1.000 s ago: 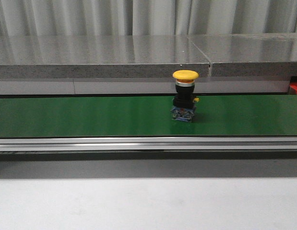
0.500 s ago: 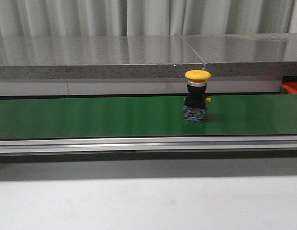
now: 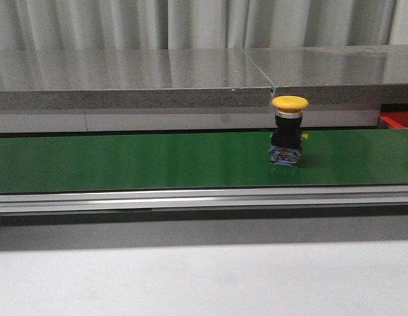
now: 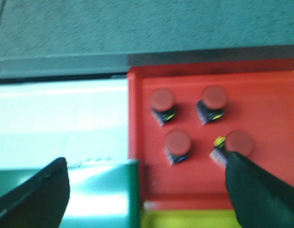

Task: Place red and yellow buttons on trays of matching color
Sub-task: 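Move the right gripper to the yellow button at the belt's end and grasp it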

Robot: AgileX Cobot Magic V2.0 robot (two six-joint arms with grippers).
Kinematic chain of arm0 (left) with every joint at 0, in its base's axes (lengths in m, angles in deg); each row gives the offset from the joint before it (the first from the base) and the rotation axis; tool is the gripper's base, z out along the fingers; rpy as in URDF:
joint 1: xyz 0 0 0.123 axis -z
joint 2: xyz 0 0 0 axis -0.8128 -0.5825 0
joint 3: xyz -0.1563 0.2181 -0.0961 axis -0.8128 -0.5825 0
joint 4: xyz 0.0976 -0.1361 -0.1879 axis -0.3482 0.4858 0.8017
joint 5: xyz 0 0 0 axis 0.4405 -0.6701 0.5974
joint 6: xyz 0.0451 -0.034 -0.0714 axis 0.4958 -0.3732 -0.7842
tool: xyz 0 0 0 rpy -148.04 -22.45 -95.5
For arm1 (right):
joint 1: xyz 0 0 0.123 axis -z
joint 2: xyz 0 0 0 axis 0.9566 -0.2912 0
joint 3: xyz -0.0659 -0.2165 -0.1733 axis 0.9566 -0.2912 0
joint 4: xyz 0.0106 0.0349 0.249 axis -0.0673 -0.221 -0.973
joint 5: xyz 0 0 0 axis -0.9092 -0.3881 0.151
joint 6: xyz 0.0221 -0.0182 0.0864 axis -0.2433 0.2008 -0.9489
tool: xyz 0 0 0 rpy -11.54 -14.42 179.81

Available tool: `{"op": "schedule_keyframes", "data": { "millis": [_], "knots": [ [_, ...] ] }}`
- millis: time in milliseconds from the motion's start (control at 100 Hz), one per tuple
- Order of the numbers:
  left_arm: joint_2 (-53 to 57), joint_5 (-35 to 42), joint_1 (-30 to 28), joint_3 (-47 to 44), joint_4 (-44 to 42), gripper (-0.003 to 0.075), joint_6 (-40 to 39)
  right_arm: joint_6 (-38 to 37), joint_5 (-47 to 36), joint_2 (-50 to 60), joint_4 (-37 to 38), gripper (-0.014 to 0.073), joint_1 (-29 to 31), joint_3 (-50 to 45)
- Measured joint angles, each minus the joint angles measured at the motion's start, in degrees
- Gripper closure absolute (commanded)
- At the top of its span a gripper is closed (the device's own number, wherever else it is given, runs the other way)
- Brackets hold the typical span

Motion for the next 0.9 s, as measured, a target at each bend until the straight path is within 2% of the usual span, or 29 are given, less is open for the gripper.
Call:
{"op": "schedule_keyframes", "data": {
  "millis": [210, 410, 600, 900],
  "knots": [
    [0.0, 0.0, 0.0, 0.0, 0.0, 0.0739, 0.0, 0.5, -3.2, 11.9, -0.1, -0.006, -6.6, -17.7],
    [0.0, 0.0, 0.0, 0.0, 0.0, 0.0739, 0.0, 1.6, -3.9, 15.4, 0.0, -0.006, -12.0, -28.7],
    [0.0, 0.0, 0.0, 0.0, 0.0, 0.0739, 0.0, 3.4, -4.7, 15.4, 1.0, -0.006, -16.6, -33.3],
    [0.0, 0.0, 0.0, 0.0, 0.0, 0.0739, 0.0, 6.0, -9.0, 11.7, 1.2, -0.006, -24.8, -33.7]
  ]
}}
